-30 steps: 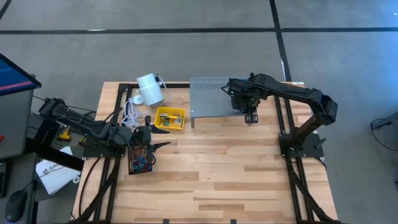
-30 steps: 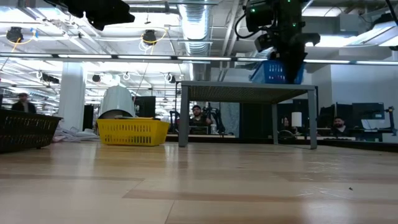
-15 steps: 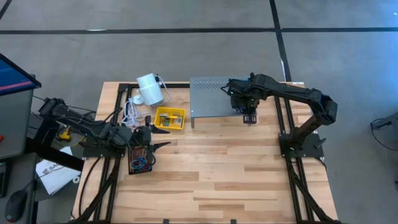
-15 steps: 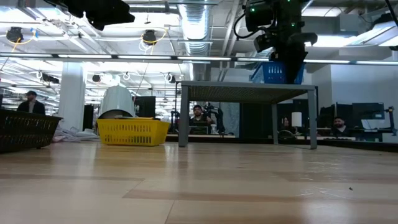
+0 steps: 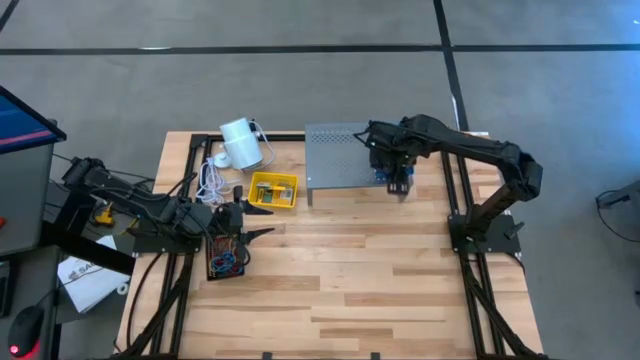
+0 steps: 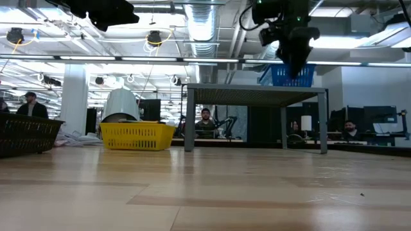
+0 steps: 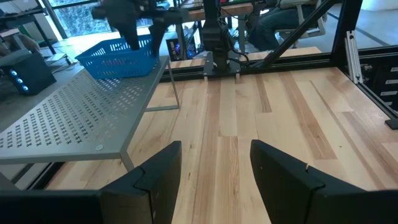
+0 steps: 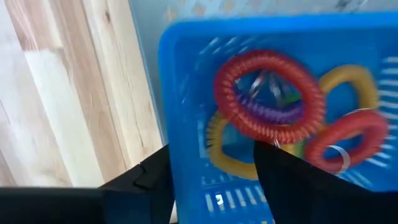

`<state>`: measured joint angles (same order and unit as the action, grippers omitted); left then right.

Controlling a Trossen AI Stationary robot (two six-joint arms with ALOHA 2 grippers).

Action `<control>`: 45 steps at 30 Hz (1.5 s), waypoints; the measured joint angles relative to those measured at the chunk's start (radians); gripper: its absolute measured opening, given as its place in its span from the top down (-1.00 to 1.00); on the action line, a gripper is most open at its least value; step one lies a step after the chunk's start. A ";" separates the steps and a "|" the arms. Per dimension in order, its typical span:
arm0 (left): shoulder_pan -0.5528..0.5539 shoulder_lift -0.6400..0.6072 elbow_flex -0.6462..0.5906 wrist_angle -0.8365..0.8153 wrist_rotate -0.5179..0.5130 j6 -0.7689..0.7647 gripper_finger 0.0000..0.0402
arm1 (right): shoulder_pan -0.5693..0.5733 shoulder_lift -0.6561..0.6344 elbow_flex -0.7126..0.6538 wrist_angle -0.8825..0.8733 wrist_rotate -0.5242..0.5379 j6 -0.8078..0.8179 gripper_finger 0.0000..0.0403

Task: Pick & Place Office Desk Supplies
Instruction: Put the yellow bin on the shelf

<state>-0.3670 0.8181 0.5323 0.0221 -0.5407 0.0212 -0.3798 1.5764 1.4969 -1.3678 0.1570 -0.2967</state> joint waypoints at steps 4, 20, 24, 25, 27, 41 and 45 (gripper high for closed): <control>0.000 0.000 0.000 0.000 0.000 -0.001 0.07 | 0.011 0.000 0.049 -0.022 0.001 0.009 0.02; 0.000 0.000 0.000 0.000 0.000 -0.002 0.07 | 0.081 -0.007 0.052 -0.076 0.002 0.062 0.09; 0.000 0.000 0.000 0.000 0.000 -0.002 0.07 | 0.086 -0.012 0.053 -0.082 0.001 0.076 0.09; 0.000 0.000 0.000 -0.003 0.000 -0.002 0.07 | 0.086 -0.012 0.059 -0.088 0.001 0.082 0.09; 0.000 0.000 0.000 -0.009 0.000 0.004 0.07 | 0.086 -0.015 0.079 -0.095 0.001 0.094 0.09; 0.009 0.044 0.150 -0.362 0.000 0.034 0.07 | 0.184 -0.016 0.265 -0.109 -0.003 0.174 0.09; 0.036 0.153 0.236 -0.537 0.000 0.035 0.07 | 0.244 -0.015 0.295 -0.098 -0.006 0.210 0.09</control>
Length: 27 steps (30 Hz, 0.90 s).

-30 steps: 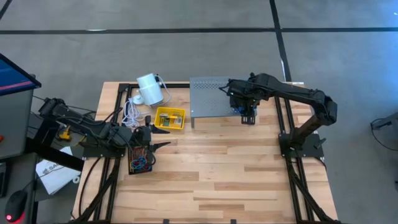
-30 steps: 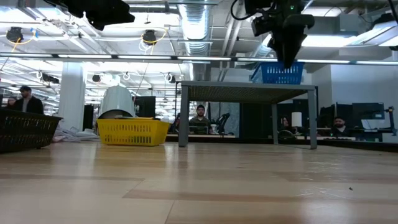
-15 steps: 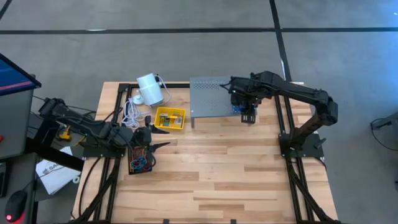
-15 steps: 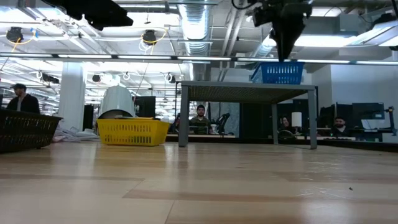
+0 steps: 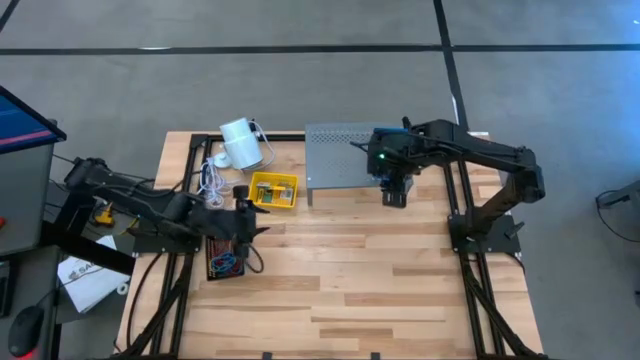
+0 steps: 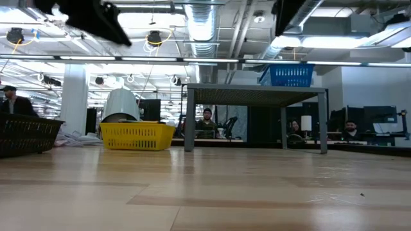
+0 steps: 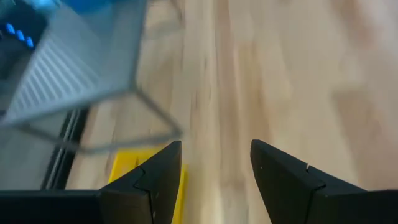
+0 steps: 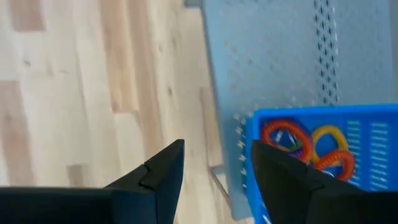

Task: Pick & Place Office Desk Supplies
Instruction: Put the yellow bin on the shelf

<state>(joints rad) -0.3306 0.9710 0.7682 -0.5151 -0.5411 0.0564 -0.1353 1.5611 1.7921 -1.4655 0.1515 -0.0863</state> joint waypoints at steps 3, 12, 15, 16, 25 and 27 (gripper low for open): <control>0.035 0.112 0.071 -0.159 0.000 0.017 0.07 | 0.053 0.000 0.017 0.003 -0.037 0.030 0.09; 0.173 0.364 0.195 -0.399 -0.003 0.022 0.07 | 0.258 0.000 0.062 0.000 -0.079 0.154 0.09; 0.218 0.405 0.196 -0.399 0.008 0.023 0.07 | 0.344 -0.008 0.064 0.001 -0.079 0.214 0.09; 0.234 0.415 0.197 -0.398 0.023 0.033 0.07 | 0.373 -0.012 0.065 0.003 -0.077 0.233 0.09; 0.330 0.485 0.196 -0.405 0.131 0.103 0.07 | 0.634 -0.047 0.066 0.008 0.096 0.433 0.09; 0.344 0.497 0.196 -0.418 0.150 0.135 0.07 | 0.678 -0.047 0.065 0.008 0.131 0.466 0.09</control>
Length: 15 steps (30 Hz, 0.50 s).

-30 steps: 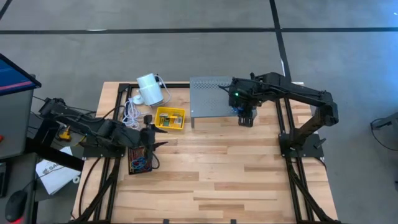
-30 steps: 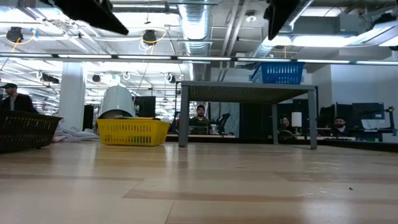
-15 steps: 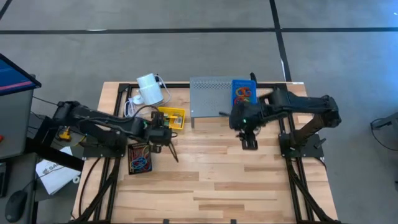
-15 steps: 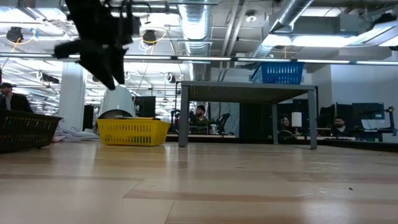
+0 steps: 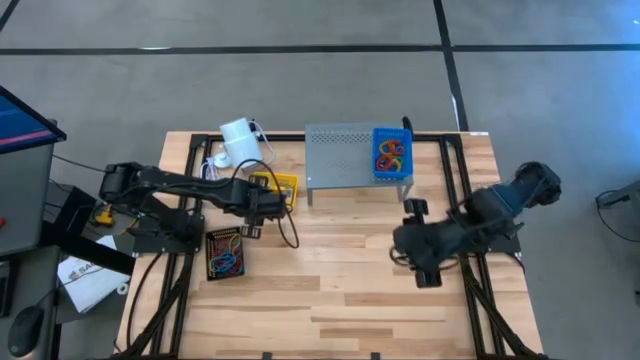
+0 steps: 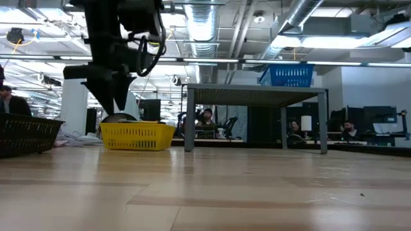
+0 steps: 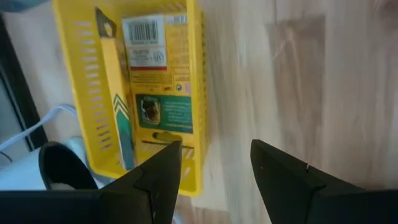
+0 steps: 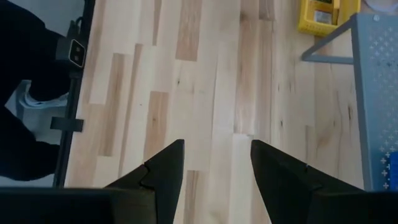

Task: Pick & Place Office Desk Supplies
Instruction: Put the yellow bin on the shelf

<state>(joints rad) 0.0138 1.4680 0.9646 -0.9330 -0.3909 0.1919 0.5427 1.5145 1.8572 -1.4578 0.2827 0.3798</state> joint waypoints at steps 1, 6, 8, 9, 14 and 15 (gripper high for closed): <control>0.006 0.006 0.000 -0.005 0.001 0.015 0.07 | 0.021 0.001 0.000 0.000 0.016 0.016 0.09; 0.034 0.040 0.000 -0.059 0.006 0.118 0.07 | 0.089 0.001 0.000 0.000 0.068 0.076 0.09; 0.043 0.053 0.000 -0.073 0.003 0.171 0.07 | 0.103 0.001 0.000 0.000 0.088 0.092 0.09; 0.046 0.059 0.000 -0.074 -0.006 0.201 0.07 | 0.109 0.001 0.000 0.000 0.094 0.092 0.09; 0.048 0.083 0.000 -0.073 -0.043 0.330 0.07 | 0.132 0.001 0.000 0.000 0.119 0.093 0.09; 0.048 0.087 -0.001 -0.072 -0.044 0.346 0.07 | 0.132 0.001 0.000 0.001 0.119 0.100 0.09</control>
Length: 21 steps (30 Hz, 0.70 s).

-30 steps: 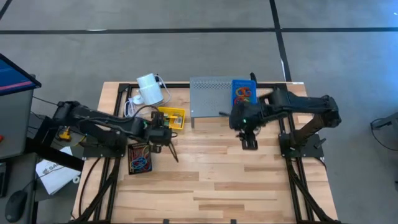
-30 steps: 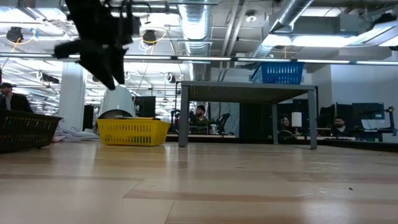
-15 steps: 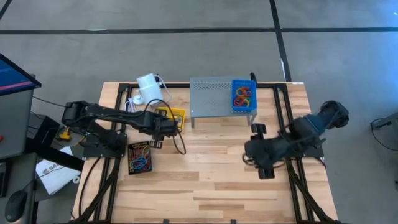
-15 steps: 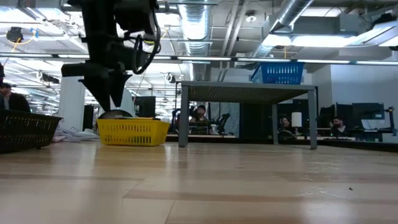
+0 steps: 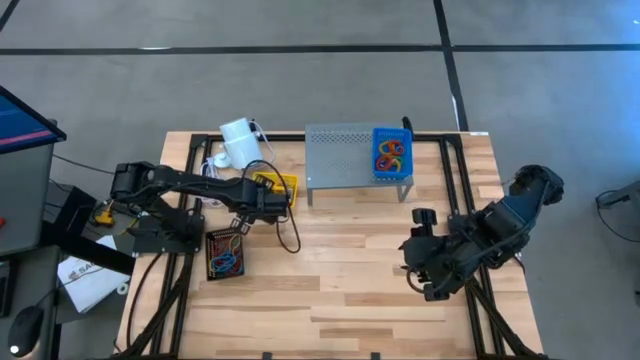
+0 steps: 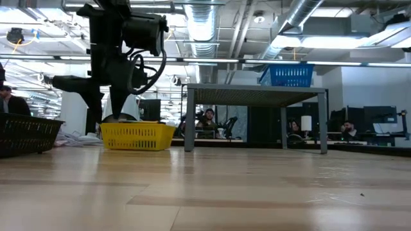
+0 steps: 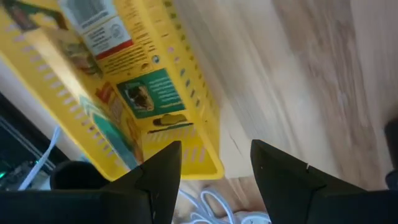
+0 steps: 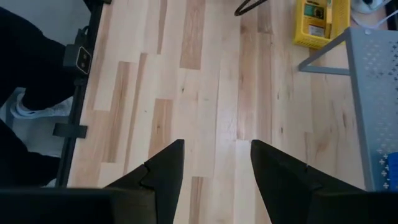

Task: Pick & Place Office Desk Supplies
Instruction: Put the yellow bin on the shelf

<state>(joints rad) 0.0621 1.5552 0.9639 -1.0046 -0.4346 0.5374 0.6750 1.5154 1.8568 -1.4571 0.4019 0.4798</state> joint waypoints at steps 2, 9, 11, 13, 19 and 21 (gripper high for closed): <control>0.000 0.000 -0.006 0.006 0.000 0.009 0.07 | 0.000 0.000 0.000 -0.001 0.000 0.017 0.09; 0.023 0.006 -0.053 0.047 0.034 0.045 0.07 | 0.016 0.001 0.000 -0.001 0.000 0.032 0.09; 0.033 0.006 -0.061 0.043 0.044 0.053 0.07 | 0.020 0.001 0.000 -0.001 0.001 0.040 0.09; 0.040 0.006 -0.063 0.044 0.048 0.054 0.07 | 0.020 0.001 0.000 -0.001 0.001 0.044 0.09; 0.047 0.006 -0.063 0.079 0.118 0.052 0.17 | 0.025 0.001 0.000 0.000 0.001 0.049 0.09; 0.041 0.006 -0.063 0.087 0.152 0.050 0.28 | 0.026 0.001 0.000 0.000 0.001 0.059 0.09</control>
<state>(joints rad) 0.1028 1.5612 0.9012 -0.9173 -0.2830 0.5871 0.7006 1.5162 1.8565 -1.4568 0.4030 0.5385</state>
